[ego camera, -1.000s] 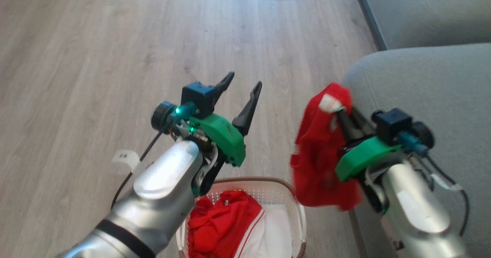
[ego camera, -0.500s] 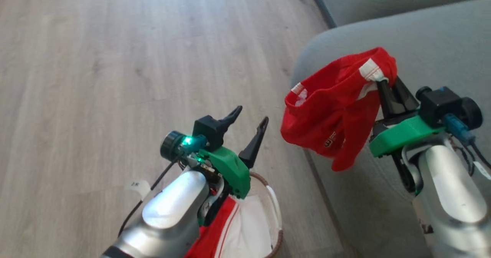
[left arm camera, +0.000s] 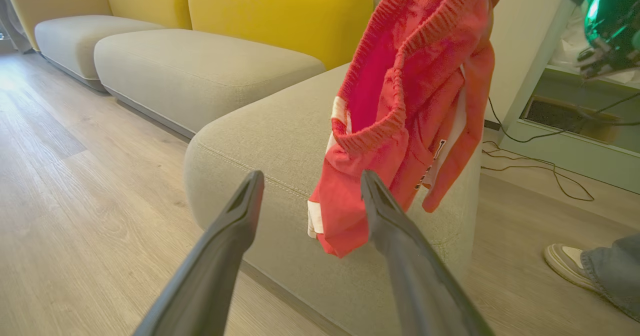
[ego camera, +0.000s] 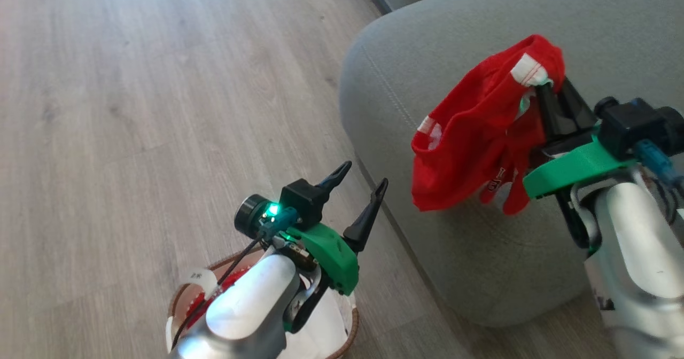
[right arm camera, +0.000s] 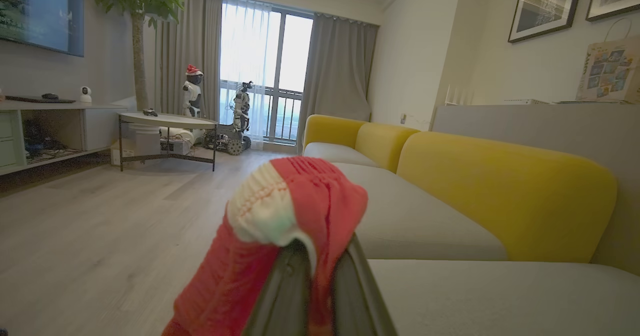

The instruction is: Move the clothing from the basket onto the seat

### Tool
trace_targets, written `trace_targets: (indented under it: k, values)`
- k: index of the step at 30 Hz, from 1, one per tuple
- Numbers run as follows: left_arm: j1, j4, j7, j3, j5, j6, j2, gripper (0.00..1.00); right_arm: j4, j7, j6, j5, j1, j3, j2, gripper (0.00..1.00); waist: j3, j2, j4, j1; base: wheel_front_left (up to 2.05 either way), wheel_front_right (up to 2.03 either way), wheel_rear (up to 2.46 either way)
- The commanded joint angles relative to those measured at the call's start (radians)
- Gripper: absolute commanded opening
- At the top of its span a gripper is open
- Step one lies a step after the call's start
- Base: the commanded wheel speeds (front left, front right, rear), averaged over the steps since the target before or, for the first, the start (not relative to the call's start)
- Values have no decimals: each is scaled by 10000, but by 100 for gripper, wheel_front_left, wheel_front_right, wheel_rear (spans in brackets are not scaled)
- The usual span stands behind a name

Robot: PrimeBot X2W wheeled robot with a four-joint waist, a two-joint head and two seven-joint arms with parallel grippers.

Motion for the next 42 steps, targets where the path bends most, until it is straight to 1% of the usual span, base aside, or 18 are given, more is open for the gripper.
trace_targets:
  k: [1, 6, 11, 12, 17, 21, 25, 29, 32, 36, 40, 42]
  values:
    - [-291, -338, -133, 434, 80, -15, 40, 100, -425, 19, -4, 47, -354, 77, -61, 0, 76, -1, -131, 0, 0, 0, 0]
    - [-178, -460, -133, 465, 267, -65, -7, 100, -551, 108, -4, 67, -337, -131, -37, 0, 233, -1, -256, 0, 0, 0, 0]
    - [-184, -616, -133, 494, 460, -81, -35, 100, -202, 221, -4, 204, -1038, -213, -58, 0, 548, -1, -91, 0, 0, 0, 0]
    - [-207, -705, -133, 452, 617, -76, -39, 100, 135, 284, -4, 260, -1624, -307, -205, 0, 804, -1, 24, 0, 0, 0, 0]
    - [-468, -768, -133, 375, 946, -88, 12, 100, 1191, 240, -4, 478, -3674, -900, -509, 0, 1717, -1, 446, 0, 0, 0, 0]
    - [-892, -994, -127, 371, 1197, -52, 189, 100, 2077, 265, -4, 350, -5522, -1324, -1054, 0, 2673, -1, 887, 0, 0, 0, 0]
    - [-1366, -1411, -65, 409, 1477, 91, 426, 100, 2976, 316, -4, 535, -7348, -1954, -1471, 0, 3627, -1, 1260, 0, 0, 0, 0]
    - [-1793, -1921, 91, 404, 1701, 178, 593, 100, 3922, 220, -4, 240, -8885, -2414, -1893, 0, 4445, -1, 1590, 0, 0, 0, 0]
    - [-2099, -2304, 206, 353, 1881, 232, 647, 100, 4521, 97, -4, -92, -9738, -2852, -2232, 0, 4983, -1, 1869, 0, 0, 0, 0]
    - [-2424, -2686, 346, 267, 2085, 293, 684, 100, 5298, -66, -4, -598, -10351, -3466, -2552, 0, 5612, -1, 2184, 0, 0, 0, 0]
    - [-2645, -2884, 435, 276, 2249, 445, 763, 100, 5906, -139, -4, -1080, -10331, -4091, -2464, 0, 6146, -1, 2308, 0, 0, 0, 0]
    - [-2681, -2921, 445, 283, 2272, 472, 788, 100, 5997, -145, -4, -1197, -10247, -4225, -2399, 0, 6268, -1, 2324, 0, 0, 0, 0]
